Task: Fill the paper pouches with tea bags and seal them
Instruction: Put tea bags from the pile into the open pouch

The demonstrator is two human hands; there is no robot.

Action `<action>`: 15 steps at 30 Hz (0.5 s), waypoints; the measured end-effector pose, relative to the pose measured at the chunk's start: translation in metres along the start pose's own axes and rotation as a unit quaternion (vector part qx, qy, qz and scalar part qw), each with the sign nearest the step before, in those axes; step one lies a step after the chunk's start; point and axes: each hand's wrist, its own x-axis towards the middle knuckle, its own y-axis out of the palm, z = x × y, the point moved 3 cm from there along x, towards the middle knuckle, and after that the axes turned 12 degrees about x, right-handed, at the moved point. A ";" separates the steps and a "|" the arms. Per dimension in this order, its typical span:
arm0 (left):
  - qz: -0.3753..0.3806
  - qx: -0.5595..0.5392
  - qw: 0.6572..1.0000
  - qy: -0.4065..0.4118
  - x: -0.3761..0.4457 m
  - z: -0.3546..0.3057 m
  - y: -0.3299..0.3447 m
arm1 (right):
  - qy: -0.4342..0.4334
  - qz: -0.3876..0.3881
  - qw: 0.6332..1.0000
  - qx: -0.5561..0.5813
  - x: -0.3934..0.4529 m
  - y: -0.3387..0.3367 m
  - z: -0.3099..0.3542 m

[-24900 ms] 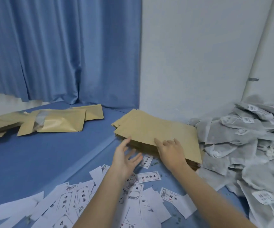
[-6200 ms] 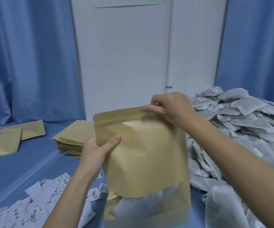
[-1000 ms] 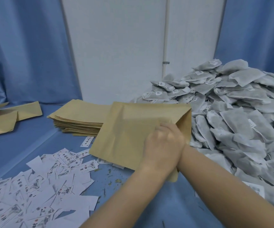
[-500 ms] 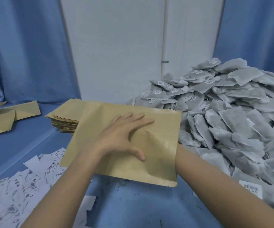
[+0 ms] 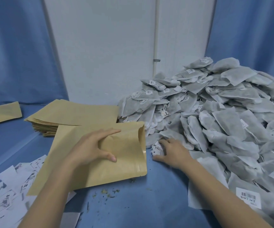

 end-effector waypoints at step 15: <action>0.021 -0.056 0.998 -0.010 0.011 0.001 0.003 | 0.073 0.025 0.643 0.762 -0.021 -0.043 0.020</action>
